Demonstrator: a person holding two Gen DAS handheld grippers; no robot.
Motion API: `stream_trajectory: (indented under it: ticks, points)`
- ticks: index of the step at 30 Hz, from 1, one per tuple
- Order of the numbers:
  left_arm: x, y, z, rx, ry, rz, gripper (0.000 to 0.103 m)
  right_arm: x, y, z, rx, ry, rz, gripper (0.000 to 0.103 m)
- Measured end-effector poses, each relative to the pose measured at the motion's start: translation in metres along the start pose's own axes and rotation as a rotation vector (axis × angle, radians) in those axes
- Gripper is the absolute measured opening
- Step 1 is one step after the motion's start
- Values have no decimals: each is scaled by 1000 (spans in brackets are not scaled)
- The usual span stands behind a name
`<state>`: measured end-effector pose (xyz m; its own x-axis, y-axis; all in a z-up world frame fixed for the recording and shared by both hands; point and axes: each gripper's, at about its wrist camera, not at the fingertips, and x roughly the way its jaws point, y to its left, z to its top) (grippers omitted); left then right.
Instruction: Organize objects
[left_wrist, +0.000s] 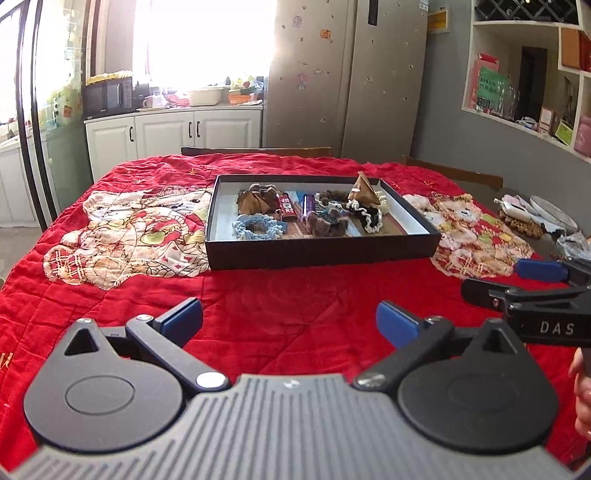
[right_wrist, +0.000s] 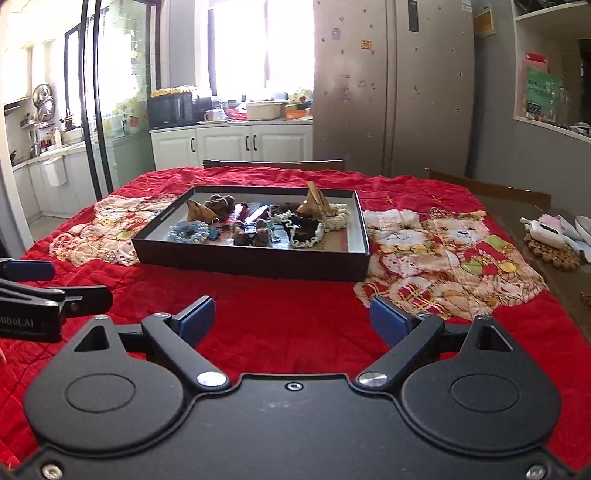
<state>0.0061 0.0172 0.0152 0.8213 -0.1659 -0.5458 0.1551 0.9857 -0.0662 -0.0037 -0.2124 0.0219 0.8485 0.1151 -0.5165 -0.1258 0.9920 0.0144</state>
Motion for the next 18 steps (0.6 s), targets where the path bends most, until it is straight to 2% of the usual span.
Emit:
stream_trajectory:
  ticks: [18]
  points:
    - [0,4,-8,-25,14,33,103,5,5,-12,6,39,-4,94]
